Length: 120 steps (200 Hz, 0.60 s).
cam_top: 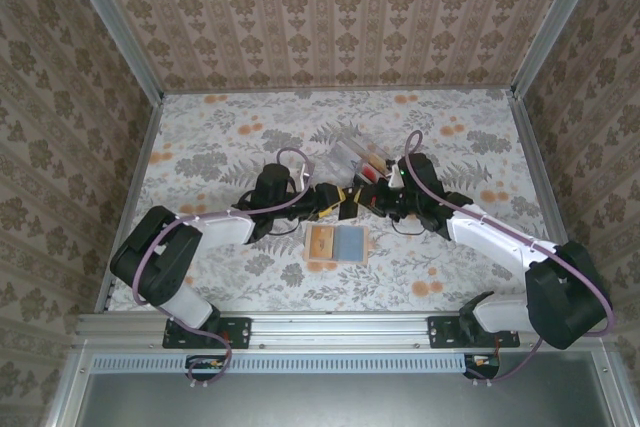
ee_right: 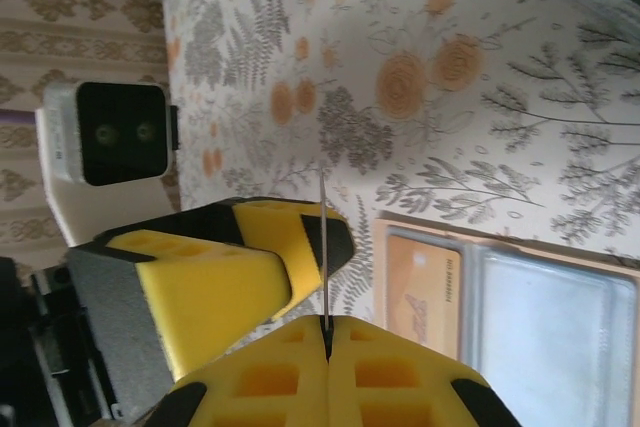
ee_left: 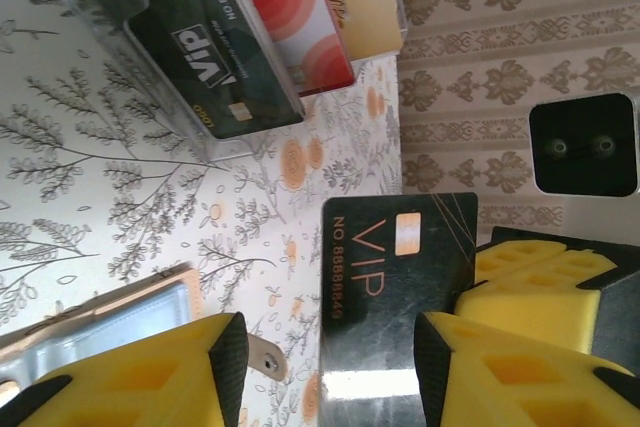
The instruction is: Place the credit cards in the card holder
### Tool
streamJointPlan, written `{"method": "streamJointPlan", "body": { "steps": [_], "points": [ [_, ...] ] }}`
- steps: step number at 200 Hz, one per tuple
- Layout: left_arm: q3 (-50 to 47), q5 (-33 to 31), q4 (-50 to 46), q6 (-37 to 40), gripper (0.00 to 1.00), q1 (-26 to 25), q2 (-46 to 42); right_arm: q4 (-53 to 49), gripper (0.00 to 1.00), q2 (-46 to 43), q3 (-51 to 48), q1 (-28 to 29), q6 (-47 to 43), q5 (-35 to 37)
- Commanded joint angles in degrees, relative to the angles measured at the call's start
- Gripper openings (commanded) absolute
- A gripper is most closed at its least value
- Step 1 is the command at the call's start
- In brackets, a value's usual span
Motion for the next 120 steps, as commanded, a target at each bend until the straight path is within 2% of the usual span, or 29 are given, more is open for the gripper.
{"method": "streamJointPlan", "body": {
  "steps": [1, 18, 63, 120],
  "points": [
    [0.74, 2.5, 3.9, -1.21, 0.47, 0.2, 0.02, 5.42, 0.08, 0.76, -1.1, -0.37, 2.24, -3.81],
    [0.32, 2.82, 5.42, -2.02, 0.44, 0.24, 0.2, 6.33, 0.08, 1.45, -1.11, -0.59, 2.57, -4.09],
    [-0.46, 2.75, 6.15, -2.66, 0.26, 0.16, -0.32, 4.93, 0.08, 2.68, -0.93, -1.01, 1.94, -3.31],
    [-1.1, 1.77, 3.07, -0.87, 0.2, 0.17, -2.08, 2.82, 0.09, 3.6, -0.15, -1.48, 0.54, -2.94]
  ]
}}
